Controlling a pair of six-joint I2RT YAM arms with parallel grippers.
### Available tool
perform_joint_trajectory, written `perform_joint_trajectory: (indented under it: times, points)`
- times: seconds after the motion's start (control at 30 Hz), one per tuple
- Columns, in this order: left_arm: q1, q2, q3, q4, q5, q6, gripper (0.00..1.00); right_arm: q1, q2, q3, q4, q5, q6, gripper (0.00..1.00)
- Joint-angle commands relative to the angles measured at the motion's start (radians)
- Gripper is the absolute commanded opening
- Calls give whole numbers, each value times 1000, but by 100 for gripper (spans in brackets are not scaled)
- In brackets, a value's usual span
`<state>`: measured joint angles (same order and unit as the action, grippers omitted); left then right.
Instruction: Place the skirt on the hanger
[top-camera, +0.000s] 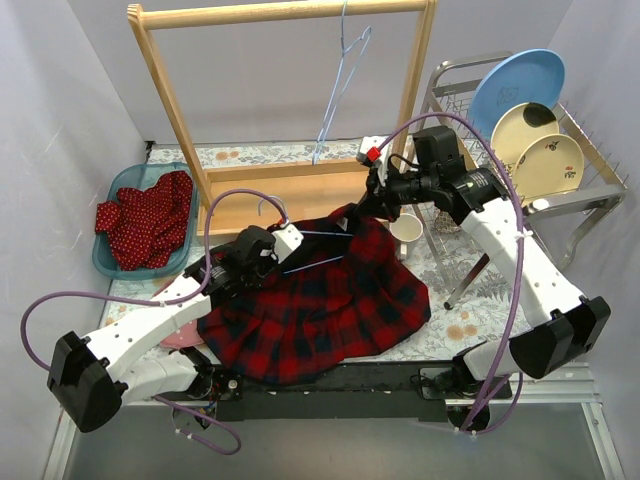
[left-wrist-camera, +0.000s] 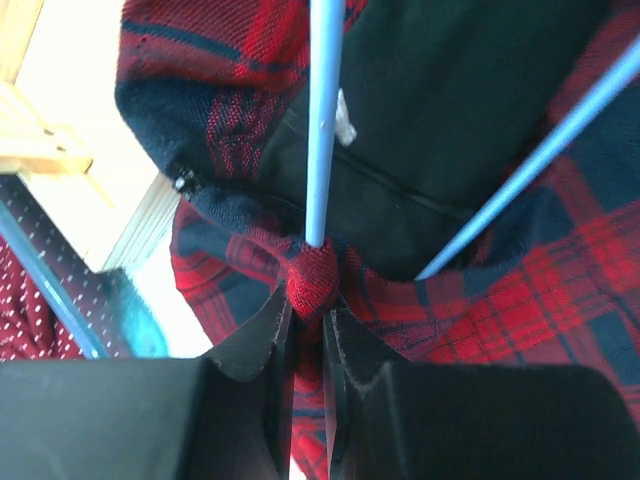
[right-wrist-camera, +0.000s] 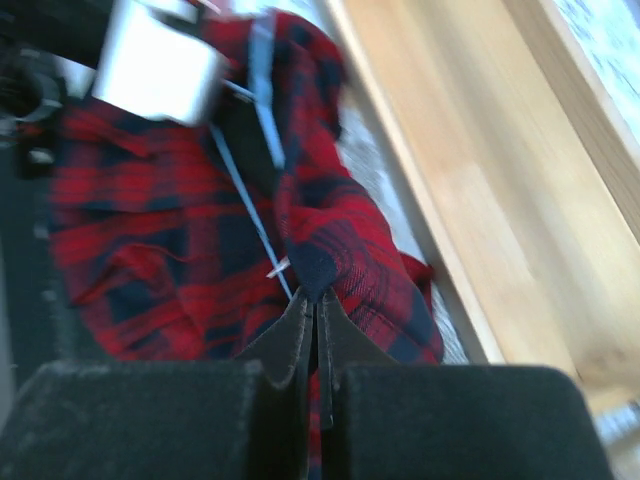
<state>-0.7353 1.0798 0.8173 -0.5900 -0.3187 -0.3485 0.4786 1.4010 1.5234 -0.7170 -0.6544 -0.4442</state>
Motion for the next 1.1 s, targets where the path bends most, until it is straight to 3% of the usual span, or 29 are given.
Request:
perform_joint_trajectory:
  times: [0.0,0.1,0.2,0.4,0.53,0.8,0.9,0.93,1.07]
  points:
    - [-9,-6,28,-74,-79,25,0,48,-1,159,62,-223,65,1]
    - [-12,-17,32,-71,-98,17,0,55,6,184,56,-293,90,1]
    - [-10,-56,34,-56,-123,5,0,106,-10,71,67,-310,75,1]
    - [-12,-181,34,-17,-180,-36,0,306,-40,-190,-105,-225,-213,1]
    - [-10,-238,39,-2,-197,-64,0,388,-79,-291,-136,-137,-295,1]
    - [-10,-401,63,73,-68,-81,0,405,-63,-348,-203,-50,-366,2]
    - [-10,-437,65,84,18,-66,0,405,-73,-325,-220,-19,-373,13]
    - [-9,-458,62,88,85,-43,0,403,-80,-313,-222,-11,-370,24]
    - [-10,-485,39,90,193,-11,0,391,-126,-246,-210,32,-338,43]
